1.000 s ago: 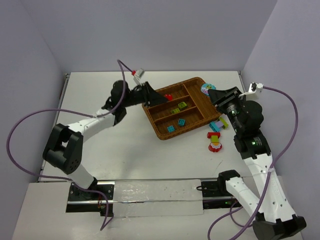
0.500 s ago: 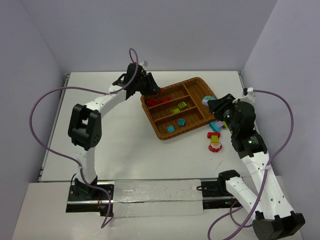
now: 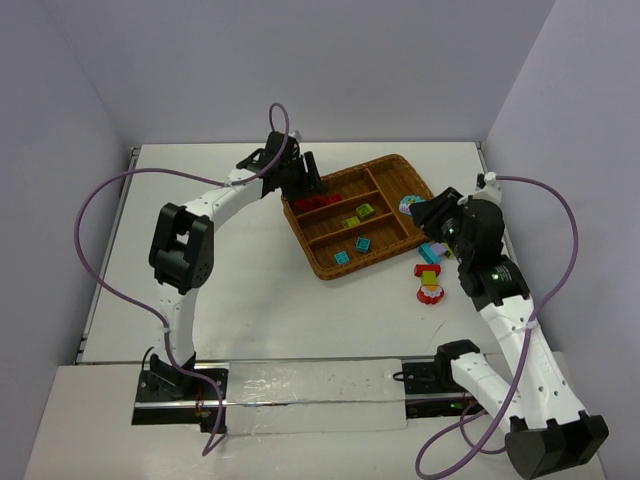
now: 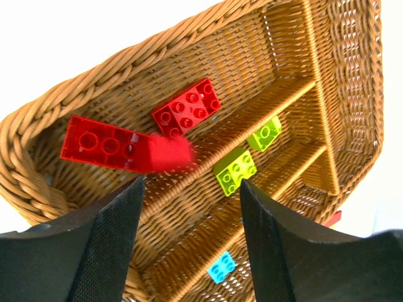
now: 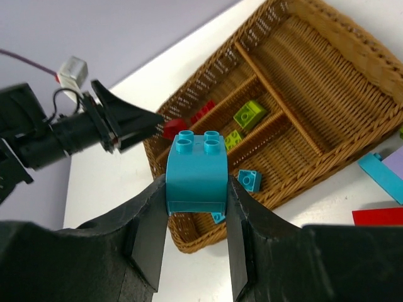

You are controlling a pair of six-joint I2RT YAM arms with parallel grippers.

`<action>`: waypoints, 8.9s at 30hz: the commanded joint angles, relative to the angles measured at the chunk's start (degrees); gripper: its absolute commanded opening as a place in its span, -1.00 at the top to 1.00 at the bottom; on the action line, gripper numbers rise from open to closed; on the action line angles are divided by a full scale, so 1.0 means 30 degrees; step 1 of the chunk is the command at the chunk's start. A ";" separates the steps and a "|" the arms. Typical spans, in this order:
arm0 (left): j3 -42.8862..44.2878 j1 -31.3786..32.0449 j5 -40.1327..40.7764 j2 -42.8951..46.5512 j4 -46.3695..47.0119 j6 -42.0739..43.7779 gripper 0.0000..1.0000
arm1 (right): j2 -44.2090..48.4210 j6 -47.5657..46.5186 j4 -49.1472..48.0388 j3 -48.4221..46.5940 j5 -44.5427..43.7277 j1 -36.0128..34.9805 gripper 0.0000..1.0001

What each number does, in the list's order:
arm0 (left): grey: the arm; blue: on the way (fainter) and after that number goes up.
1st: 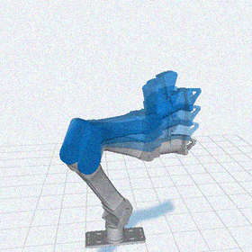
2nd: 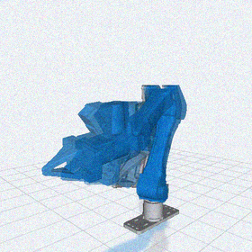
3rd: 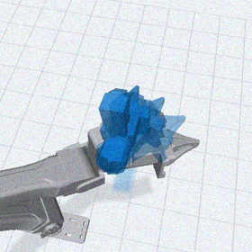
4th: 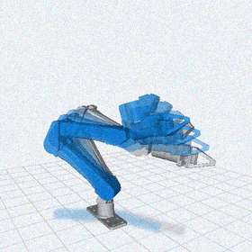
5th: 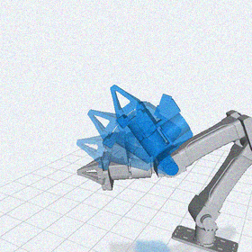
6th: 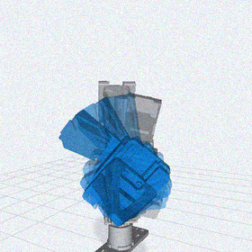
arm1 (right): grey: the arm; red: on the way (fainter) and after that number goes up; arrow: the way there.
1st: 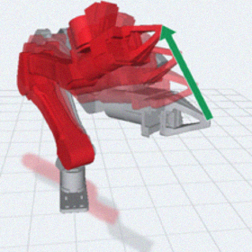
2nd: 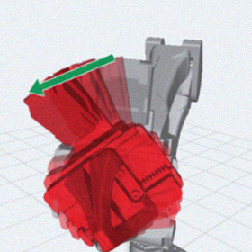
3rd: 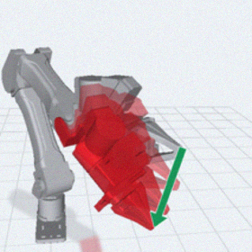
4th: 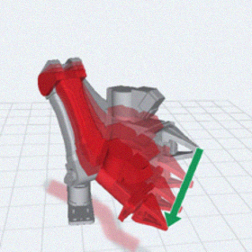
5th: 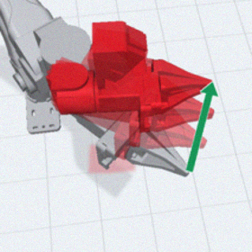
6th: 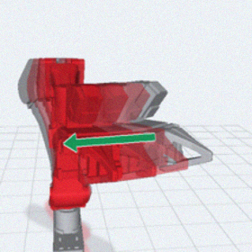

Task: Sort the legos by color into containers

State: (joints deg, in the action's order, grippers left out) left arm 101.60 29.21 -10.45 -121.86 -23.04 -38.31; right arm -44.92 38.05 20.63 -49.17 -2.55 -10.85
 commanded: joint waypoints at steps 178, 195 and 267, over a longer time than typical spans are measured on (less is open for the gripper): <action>-0.4659 0.3444 0.0373 0.9362 0.1473 0.0550 -0.60 | -0.2927 0.0201 0.0061 0.8069 0.0919 -0.0776 -0.48; -0.3865 0.3739 0.0348 0.8702 0.1177 0.0654 -0.60 | -0.3866 0.0763 0.0625 0.7644 -0.0439 -0.2535 0.07; -0.3678 0.4149 0.0524 0.8528 0.0987 0.0890 -0.60 | -0.6004 -0.0144 -0.2962 0.7048 0.0744 -0.5053 -0.64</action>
State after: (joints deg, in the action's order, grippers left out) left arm 88.25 41.28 -8.58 -97.10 -20.84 -36.56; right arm -66.50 36.47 15.43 -30.45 -4.11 -22.86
